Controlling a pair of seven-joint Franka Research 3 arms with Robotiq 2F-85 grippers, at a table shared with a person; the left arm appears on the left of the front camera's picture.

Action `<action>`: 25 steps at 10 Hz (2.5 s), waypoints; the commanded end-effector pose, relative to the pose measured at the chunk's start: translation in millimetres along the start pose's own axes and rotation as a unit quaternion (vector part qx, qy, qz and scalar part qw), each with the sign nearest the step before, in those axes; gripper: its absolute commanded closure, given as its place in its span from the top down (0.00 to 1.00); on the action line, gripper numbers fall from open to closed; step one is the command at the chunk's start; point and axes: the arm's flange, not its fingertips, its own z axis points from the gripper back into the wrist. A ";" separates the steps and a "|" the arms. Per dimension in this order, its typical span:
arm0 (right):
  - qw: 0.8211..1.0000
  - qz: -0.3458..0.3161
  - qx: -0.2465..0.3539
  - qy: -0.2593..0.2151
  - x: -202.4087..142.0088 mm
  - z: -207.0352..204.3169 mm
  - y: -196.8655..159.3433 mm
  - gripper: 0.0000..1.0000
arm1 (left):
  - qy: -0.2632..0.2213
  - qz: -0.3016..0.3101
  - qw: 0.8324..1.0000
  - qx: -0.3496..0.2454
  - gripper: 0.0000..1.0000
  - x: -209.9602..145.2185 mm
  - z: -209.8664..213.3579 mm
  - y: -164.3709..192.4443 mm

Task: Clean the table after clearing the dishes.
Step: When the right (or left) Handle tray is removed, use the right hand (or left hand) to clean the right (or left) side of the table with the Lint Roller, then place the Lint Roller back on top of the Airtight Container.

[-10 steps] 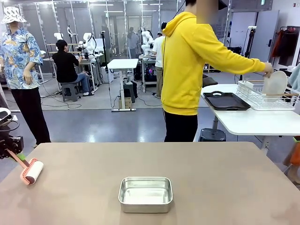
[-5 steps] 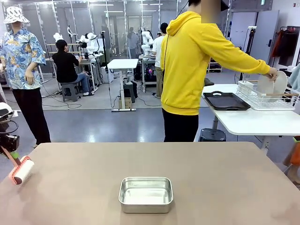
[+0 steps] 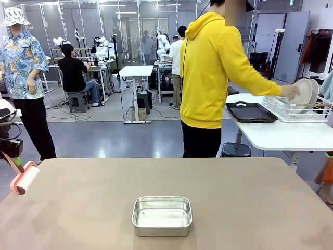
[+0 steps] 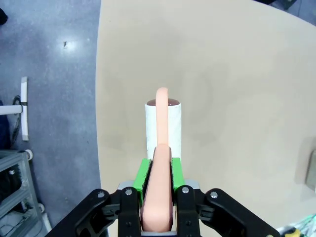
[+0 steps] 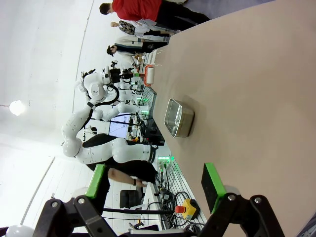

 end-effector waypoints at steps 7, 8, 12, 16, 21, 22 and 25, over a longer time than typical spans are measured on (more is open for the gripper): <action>1.000 -0.002 -0.002 0.002 -4.9 -4.4 4.2 0.96 | 0.008 -0.001 1.000 -0.003 0.22 1.9 -9.2 7.0; 1.000 -0.002 -0.002 0.002 -4.9 -4.4 4.2 0.96 | 0.008 -0.001 1.000 -0.003 0.22 1.9 -9.2 7.0; 1.000 -0.002 -0.002 0.002 -4.9 -4.4 4.2 0.96 | -0.008 -0.215 0.976 0.017 0.22 10.0 34.4 -81.9; 1.000 -0.002 -0.002 0.002 -4.9 -4.4 4.2 0.96 | 0.002 -0.486 0.873 0.033 0.22 -2.9 80.1 -198.9; 1.000 -0.002 -0.002 0.002 -4.9 -4.4 4.2 0.96 | -0.003 -0.673 0.738 0.042 0.22 -38.2 88.5 -319.3; 1.000 -0.002 -0.002 0.002 -4.9 -4.4 4.2 0.96 | 0.004 -0.709 0.705 0.017 0.22 -49.7 86.0 -349.9; 1.000 -0.002 -0.002 0.002 -4.9 -4.4 4.2 0.96 | -0.004 -0.731 0.681 -0.046 0.22 -73.7 80.7 -409.6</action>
